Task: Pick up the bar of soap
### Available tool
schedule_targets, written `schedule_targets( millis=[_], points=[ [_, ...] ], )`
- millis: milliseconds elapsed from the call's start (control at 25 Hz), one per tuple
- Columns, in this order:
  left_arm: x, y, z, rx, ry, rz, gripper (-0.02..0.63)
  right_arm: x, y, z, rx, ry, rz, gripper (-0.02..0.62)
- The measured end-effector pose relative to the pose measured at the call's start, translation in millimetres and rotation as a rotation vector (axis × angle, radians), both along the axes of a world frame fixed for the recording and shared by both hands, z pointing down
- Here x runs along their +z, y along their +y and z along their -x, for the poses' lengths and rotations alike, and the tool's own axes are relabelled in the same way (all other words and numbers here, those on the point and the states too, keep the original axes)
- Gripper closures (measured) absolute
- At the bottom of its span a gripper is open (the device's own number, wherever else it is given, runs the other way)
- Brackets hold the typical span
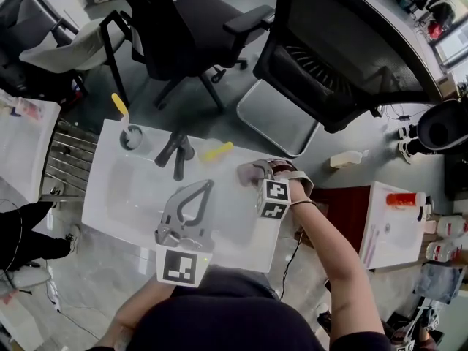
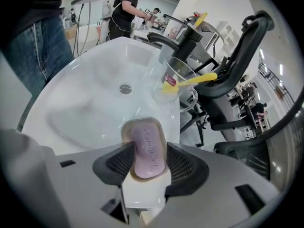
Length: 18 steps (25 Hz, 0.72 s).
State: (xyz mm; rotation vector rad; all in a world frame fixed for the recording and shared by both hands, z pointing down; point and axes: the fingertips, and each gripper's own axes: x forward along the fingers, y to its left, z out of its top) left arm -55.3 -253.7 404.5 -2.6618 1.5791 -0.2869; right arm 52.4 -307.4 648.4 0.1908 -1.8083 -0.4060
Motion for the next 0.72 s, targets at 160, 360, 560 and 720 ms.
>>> schedule_targets(
  millis=[160, 360, 560, 720],
  points=[
    [1.3, -0.9, 3.7, -0.005, -0.009, 0.000, 0.607, 5.2, -1.4, 2.0, -0.010, 0.034, 0.065, 0.391],
    [3.9, -2.4, 7.1, -0.012, -0.019, 0.001, 0.607, 12.3, -2.7, 2.6, 0.019, 0.051, 0.149, 0.391],
    [5.6, -3.0, 9.5, -0.018, -0.023, 0.009, 0.607, 17.8, -2.0, 1.1, 0.071, 0.072, 0.221, 0.393],
    [5.8, -4.1, 10.5, -0.024, -0.011, 0.009, 0.606, 20.9, -2.1, 2.3, 0.074, 0.111, 0.224, 0.399]
  ],
)
